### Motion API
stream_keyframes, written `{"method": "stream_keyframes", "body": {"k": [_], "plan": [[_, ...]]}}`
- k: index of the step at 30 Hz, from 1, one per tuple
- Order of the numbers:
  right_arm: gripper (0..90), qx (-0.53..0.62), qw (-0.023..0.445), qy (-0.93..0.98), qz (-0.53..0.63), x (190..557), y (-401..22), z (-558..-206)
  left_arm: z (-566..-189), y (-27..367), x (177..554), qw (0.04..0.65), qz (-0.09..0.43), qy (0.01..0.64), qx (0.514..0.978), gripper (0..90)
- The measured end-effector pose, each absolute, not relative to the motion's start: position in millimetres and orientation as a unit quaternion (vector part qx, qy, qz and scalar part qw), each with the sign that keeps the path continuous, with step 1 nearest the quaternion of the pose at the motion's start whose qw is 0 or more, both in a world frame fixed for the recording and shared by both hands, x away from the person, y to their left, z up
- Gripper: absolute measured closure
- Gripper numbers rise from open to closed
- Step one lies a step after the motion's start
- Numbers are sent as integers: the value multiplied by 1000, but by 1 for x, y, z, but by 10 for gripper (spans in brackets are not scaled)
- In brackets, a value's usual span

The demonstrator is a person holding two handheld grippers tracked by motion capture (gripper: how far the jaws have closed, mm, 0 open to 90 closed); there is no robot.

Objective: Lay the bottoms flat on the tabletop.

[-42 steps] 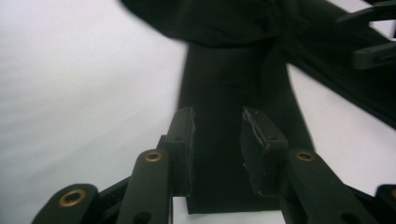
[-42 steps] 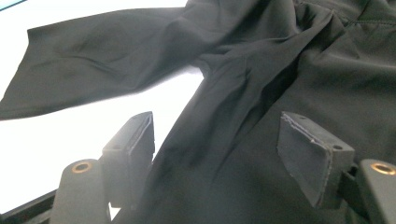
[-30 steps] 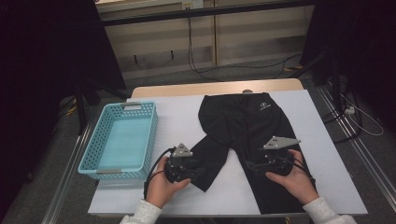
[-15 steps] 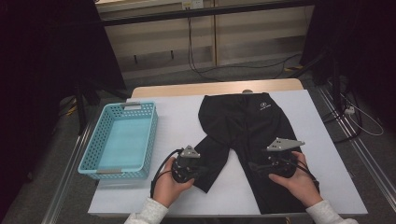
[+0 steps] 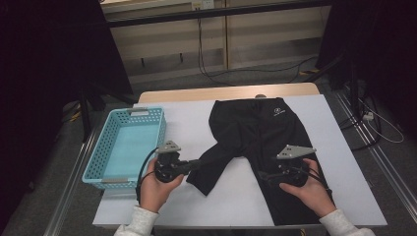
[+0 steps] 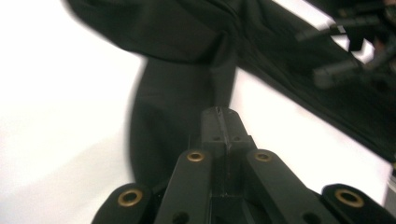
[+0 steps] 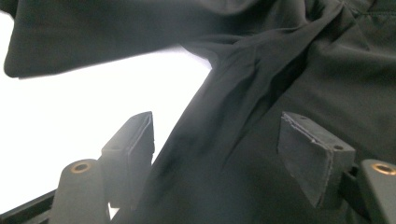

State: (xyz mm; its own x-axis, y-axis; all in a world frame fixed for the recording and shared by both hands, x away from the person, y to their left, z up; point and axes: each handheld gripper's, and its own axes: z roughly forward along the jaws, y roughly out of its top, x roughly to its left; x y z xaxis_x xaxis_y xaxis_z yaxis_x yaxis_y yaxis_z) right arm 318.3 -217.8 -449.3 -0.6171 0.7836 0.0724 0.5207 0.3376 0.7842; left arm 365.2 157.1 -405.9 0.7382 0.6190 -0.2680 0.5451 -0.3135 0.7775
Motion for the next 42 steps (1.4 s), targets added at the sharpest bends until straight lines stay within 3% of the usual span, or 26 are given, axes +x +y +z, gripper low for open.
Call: {"method": "stream_keyframes", "body": {"k": [12,21,33,40,42], "plan": [[320,386,153,812,410,328,-194,-450,-409,170,379,447,69,385,804,900],[545,372,175,817,404,351,-173,-452,-410,167,381,439,76,385,808,900],[602,352,176,836,383,388,-138,-461,-407,173,378,438,82,392,805,900],[744,361,181,840,361,395,-138,-465,-403,176,376,443,88,394,800,900],[823,362,178,840,362,396,-138,-465,-402,177,376,443,89,396,799,900]]}}
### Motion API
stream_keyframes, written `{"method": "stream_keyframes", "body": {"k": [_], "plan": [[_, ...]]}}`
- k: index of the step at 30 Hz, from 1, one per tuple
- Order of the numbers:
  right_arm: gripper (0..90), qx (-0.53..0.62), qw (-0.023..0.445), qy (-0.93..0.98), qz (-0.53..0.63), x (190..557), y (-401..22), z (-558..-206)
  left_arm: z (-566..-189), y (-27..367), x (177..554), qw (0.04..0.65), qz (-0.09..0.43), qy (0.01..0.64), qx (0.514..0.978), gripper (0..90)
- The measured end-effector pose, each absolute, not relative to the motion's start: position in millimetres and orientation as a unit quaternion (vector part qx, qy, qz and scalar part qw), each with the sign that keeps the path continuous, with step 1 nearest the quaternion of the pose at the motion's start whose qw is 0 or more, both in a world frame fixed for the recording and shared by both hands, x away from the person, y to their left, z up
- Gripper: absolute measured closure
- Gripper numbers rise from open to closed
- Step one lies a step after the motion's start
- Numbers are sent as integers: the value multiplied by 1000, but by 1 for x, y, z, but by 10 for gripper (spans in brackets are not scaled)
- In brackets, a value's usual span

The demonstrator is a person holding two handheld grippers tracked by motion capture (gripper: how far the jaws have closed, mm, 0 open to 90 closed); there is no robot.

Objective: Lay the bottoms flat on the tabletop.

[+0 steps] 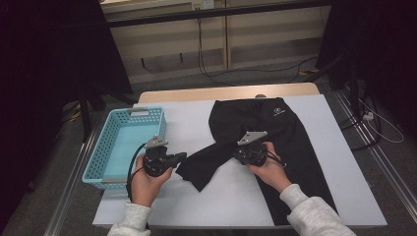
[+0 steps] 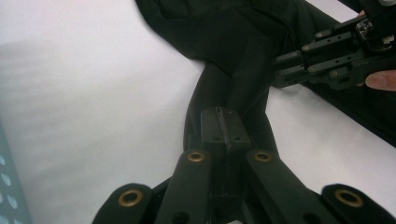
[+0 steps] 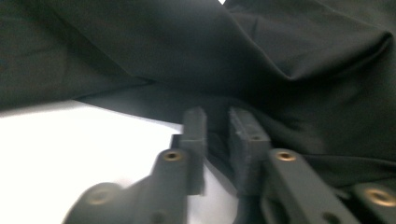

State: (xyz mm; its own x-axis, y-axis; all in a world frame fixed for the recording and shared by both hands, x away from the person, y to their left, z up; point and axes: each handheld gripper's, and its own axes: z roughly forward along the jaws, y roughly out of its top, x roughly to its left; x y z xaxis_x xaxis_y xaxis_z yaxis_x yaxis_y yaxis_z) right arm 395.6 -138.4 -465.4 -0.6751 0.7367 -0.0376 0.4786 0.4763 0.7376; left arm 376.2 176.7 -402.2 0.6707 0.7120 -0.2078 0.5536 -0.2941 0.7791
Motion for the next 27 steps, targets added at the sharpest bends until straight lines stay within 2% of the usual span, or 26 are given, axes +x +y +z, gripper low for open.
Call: {"method": "stream_keyframes", "body": {"k": [4,10,22,24,27], "plan": [[867,356,179,845,357,395,-140,-464,-401,177,376,446,91,397,797,900],[870,358,164,842,369,387,-152,-458,-401,180,376,445,96,399,796,900],[862,356,170,841,370,372,-173,-454,-403,179,379,444,104,405,793,900],[827,357,169,839,375,371,-173,-453,-403,179,379,443,103,406,793,900],[712,348,174,841,376,366,-166,-452,-404,177,380,444,103,403,794,900]]}}
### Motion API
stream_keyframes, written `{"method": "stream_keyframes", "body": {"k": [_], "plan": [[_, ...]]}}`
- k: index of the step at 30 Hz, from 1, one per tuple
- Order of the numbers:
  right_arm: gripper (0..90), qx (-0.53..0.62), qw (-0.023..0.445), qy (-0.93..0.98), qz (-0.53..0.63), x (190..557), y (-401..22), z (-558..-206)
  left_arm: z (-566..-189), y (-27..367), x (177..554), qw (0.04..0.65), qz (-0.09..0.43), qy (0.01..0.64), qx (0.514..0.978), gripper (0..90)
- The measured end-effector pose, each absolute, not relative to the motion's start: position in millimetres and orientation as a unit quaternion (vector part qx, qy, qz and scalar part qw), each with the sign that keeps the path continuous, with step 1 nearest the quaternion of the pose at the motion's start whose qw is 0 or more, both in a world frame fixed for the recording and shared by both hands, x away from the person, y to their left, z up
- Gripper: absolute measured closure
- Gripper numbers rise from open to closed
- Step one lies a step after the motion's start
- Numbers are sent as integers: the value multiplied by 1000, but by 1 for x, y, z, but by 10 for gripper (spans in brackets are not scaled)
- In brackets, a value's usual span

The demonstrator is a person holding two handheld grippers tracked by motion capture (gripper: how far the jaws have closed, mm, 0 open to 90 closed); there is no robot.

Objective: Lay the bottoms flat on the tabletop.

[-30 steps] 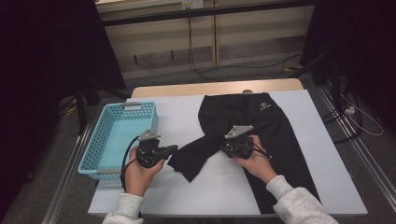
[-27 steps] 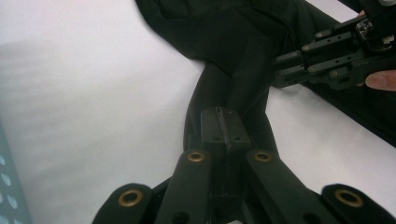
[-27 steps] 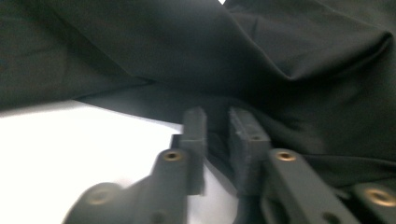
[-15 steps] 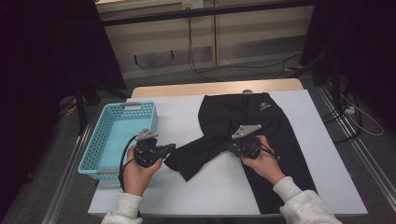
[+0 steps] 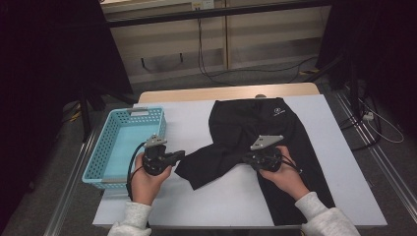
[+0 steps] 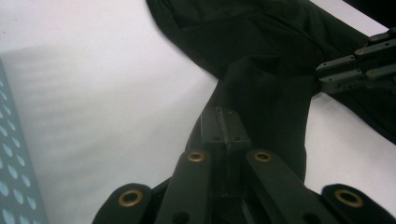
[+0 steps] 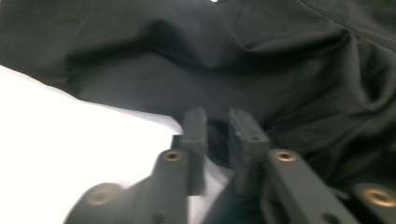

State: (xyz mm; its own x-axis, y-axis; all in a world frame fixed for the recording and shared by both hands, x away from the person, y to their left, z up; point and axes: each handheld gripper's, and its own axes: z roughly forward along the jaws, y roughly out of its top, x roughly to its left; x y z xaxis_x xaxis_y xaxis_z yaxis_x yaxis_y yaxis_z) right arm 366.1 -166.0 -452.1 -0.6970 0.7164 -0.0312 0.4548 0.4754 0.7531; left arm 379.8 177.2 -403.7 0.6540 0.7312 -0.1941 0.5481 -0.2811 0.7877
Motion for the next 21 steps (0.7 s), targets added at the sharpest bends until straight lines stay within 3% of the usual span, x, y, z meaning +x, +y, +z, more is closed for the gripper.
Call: {"method": "stream_keyframes", "body": {"k": [2,21], "plan": [[652,346,174,841,379,363,-162,-450,-403,176,380,443,105,400,796,900],[586,283,133,867,388,356,-102,-462,-404,174,382,443,102,399,797,900]]}}
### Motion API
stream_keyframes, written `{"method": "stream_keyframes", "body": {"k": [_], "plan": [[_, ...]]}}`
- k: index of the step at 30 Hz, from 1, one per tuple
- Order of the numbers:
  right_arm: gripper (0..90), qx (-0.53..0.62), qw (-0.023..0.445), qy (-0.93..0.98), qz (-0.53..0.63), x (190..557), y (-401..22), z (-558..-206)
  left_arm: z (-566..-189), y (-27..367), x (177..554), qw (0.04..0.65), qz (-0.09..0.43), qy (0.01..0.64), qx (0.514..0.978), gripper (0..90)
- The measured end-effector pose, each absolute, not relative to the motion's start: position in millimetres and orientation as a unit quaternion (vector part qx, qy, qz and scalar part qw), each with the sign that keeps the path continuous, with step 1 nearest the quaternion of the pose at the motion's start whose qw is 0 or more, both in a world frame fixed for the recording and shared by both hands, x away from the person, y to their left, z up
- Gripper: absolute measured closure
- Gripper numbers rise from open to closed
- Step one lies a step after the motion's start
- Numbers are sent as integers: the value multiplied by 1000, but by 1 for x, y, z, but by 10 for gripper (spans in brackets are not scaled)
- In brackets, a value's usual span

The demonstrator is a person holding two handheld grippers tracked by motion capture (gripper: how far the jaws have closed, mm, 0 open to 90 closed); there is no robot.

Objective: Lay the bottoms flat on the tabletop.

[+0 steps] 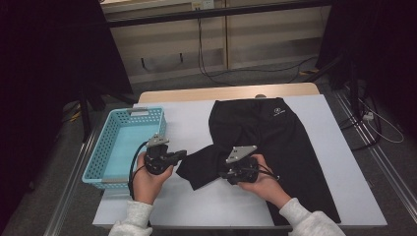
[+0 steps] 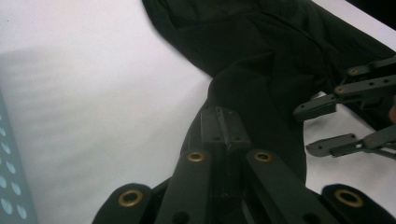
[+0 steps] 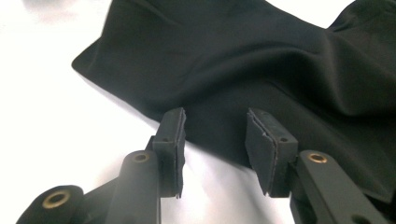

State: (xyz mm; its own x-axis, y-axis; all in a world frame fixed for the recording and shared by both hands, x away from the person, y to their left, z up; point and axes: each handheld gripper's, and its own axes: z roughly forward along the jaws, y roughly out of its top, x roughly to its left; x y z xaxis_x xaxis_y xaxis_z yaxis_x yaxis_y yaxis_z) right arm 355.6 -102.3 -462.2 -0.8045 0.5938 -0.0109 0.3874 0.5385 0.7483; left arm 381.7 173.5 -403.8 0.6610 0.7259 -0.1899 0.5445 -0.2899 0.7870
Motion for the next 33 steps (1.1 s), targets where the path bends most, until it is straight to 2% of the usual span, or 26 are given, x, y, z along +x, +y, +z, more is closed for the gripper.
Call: {"method": "stream_keyframes", "body": {"k": [5,10,18,27,31,33], "plan": [[692,291,142,865,383,361,-98,-465,-404,172,382,443,100,397,797,900],[895,295,132,861,393,363,-97,-467,-403,169,380,445,97,393,799,900],[900,292,116,862,398,359,-112,-455,-393,167,375,456,92,380,799,900],[900,290,122,860,402,352,-147,-434,-394,157,372,462,81,369,803,900],[900,300,123,852,411,353,-149,-437,-399,158,376,453,89,377,803,900],[831,298,121,853,411,353,-143,-441,-399,164,379,452,94,386,799,900]]}}
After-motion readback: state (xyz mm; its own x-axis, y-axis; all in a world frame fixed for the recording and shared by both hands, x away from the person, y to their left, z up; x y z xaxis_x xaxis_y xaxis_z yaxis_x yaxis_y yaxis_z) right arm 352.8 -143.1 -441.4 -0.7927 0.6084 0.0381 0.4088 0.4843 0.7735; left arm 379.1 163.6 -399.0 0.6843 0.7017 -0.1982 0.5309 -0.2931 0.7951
